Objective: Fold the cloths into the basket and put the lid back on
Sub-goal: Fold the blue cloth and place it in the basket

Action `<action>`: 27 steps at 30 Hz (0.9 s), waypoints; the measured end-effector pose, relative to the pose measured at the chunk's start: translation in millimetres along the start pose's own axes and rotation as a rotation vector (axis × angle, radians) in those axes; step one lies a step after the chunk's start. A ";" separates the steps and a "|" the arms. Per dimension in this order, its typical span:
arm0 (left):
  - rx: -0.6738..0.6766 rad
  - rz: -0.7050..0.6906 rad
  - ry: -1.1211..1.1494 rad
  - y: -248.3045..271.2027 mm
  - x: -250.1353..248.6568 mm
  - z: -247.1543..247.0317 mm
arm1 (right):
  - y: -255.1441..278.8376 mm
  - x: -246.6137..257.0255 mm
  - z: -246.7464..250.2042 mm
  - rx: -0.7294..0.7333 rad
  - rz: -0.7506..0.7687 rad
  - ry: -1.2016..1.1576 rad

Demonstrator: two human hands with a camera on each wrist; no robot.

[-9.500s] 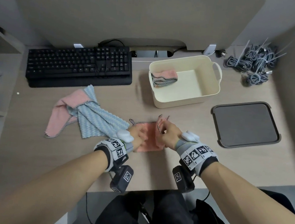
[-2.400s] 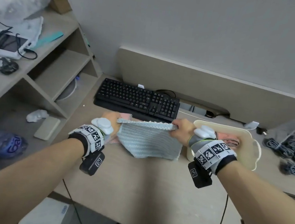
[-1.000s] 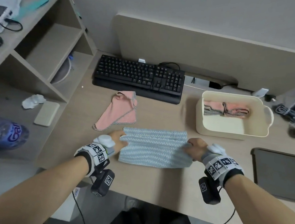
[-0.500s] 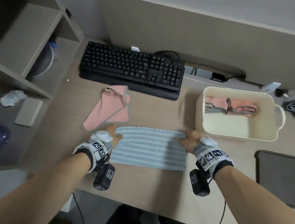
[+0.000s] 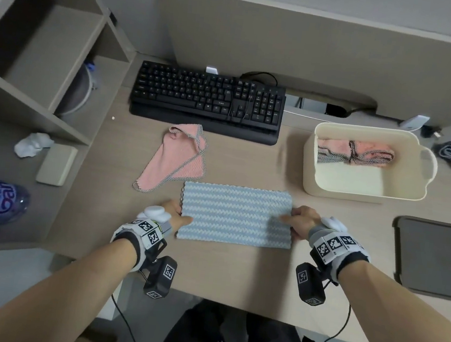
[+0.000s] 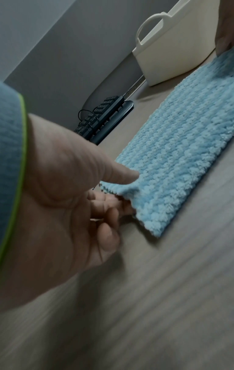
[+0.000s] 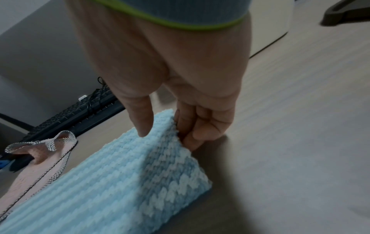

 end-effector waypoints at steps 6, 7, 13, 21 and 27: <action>-0.005 0.074 0.083 18.2 6.8 -6.9 | 18.5 -19.5 -3.4 0.038 -0.047 0.180; -0.017 0.098 0.137 19.1 10.9 -8.8 | 18.7 -22.0 -5.5 0.044 -0.048 0.206; 0.009 0.180 0.316 26.1 18.7 -19.2 | 9.3 -22.7 -8.3 -0.039 -0.004 0.239; 0.089 0.196 0.238 34.3 13.0 -26.5 | 24.7 -3.1 0.0 -0.049 0.013 0.255; 0.026 0.127 -0.030 32.2 6.5 -22.7 | 32.2 16.6 0.9 0.008 0.038 0.174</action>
Point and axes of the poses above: each hand's wrist, its own y-axis away from the middle knuckle, its own z-axis out of the back of the hand, x = y × z, the point moved 9 cm from there along -y, towards the middle knuckle, and after that the axes turned 15 degrees about -y, right-handed, at the moved point
